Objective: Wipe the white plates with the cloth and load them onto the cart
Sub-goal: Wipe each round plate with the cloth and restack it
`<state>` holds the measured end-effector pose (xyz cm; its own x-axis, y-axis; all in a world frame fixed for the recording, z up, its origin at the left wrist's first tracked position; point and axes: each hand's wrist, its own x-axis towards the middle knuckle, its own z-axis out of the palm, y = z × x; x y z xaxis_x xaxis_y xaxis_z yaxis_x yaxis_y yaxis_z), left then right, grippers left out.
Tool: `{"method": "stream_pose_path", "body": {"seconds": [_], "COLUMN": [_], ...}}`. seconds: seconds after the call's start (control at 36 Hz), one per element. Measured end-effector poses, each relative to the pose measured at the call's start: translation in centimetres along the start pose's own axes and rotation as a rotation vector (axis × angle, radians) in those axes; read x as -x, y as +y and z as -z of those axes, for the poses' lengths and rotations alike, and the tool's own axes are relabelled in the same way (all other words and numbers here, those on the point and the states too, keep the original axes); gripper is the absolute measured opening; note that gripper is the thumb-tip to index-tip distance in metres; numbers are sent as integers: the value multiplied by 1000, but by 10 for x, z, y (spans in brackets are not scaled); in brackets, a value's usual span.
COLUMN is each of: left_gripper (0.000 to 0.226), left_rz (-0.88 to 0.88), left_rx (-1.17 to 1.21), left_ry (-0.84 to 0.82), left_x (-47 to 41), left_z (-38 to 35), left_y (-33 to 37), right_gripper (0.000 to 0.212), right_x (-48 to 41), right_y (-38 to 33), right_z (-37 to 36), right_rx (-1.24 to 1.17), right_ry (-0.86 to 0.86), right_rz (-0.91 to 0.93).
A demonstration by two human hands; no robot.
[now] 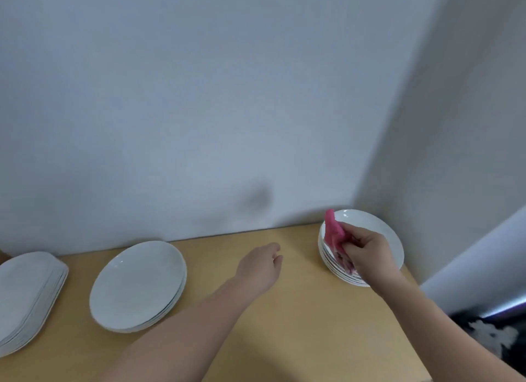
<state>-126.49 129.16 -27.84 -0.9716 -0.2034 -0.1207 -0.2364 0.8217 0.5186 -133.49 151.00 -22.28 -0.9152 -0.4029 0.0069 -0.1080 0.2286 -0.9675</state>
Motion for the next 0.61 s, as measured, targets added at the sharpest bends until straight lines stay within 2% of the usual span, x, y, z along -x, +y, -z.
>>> {"method": "stream_pose_path", "body": {"seconds": [0.06, 0.14, 0.22, 0.36, 0.47, 0.61], "left_gripper": [26, 24, 30, 23, 21, 15], "left_rz": [29, 90, 140, 234, 350, 421], "left_rx": [51, 86, 121, 153, 174, 167], "left_ry": [-34, -64, -79, -63, -60, -144], "left_x": [-16, -37, -52, -79, -94, -104], "left_z": [-14, -35, -54, -73, -75, -74], "left_y": [25, 56, 80, 108, 119, 127], "right_gripper": [38, 38, 38, 58, 57, 61], "right_x": [1, 2, -1, -11, -16, -20], "right_y": [10, 22, 29, 36, 39, 46], "right_z": [29, 68, 98, 130, 148, 165], "right_rx": [2, -14, -58, -102, -161, -142], "right_ry": [60, 106, 96, 85, 53, 12], "right_rz": [-36, -68, -88, -112, -122, -123]}}
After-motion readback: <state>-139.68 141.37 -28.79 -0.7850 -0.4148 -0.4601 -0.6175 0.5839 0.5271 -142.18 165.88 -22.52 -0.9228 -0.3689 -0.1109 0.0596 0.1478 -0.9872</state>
